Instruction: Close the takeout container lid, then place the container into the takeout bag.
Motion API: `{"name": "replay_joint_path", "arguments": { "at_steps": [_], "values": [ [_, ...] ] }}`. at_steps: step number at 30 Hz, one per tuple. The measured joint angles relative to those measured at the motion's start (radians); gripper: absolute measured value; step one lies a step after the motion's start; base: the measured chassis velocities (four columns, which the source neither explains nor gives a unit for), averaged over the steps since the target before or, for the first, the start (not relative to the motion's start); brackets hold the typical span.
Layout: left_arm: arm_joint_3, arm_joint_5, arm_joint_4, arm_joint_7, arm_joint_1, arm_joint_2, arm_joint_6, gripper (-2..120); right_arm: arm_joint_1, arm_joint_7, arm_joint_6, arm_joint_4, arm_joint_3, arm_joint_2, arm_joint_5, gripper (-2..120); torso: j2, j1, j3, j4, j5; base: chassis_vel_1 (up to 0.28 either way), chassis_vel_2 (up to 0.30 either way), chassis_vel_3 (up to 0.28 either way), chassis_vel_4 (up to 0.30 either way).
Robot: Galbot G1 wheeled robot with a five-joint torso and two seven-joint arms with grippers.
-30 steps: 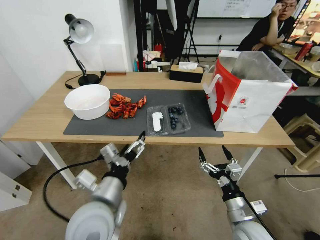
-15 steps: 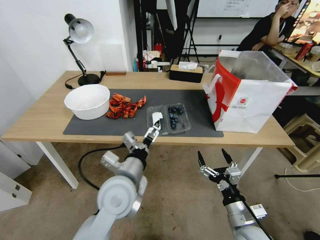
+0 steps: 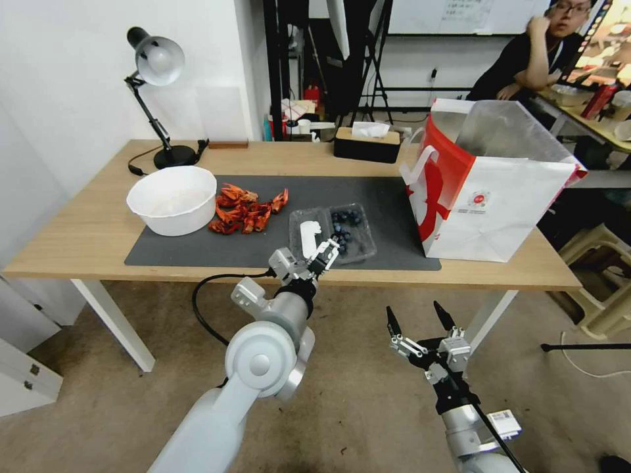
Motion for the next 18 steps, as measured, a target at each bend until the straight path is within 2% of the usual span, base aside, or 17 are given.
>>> {"name": "replay_joint_path", "arguments": {
  "at_steps": [18],
  "values": [
    [0.03,0.009,0.076,-0.004,-0.036,-0.03,-0.003,100,-0.017,-0.02,0.009,-0.008,0.0,0.009,-0.011,100,0.0,0.0,0.0,0.0,0.0,0.0,0.0,0.0,0.0]
  ]
}}
